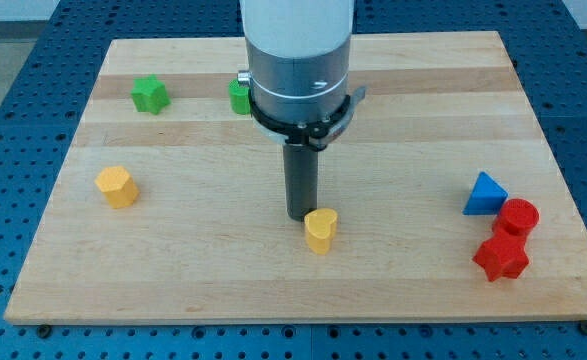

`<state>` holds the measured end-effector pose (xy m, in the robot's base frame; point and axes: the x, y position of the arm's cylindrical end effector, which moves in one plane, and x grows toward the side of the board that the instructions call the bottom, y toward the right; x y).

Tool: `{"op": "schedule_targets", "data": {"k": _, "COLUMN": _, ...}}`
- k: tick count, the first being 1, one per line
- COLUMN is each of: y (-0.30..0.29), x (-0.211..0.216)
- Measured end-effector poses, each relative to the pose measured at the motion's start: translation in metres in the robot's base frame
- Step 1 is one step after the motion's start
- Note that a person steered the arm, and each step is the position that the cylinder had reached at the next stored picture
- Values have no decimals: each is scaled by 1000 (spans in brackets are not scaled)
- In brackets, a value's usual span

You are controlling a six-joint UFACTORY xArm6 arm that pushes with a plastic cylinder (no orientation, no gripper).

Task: Place the yellow heart into the red star

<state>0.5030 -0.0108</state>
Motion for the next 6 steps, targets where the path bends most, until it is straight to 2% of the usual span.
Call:
{"op": "schedule_targets", "data": {"k": 1, "y": -30, "x": -16}}
{"op": "schedule_targets", "data": {"k": 2, "y": -17, "x": 26}}
{"op": "schedule_targets", "data": {"k": 3, "y": 26, "x": 69}}
{"op": "schedule_targets", "data": {"k": 4, "y": 60, "x": 74}}
{"op": "schedule_targets", "data": {"k": 6, "y": -8, "x": 40}}
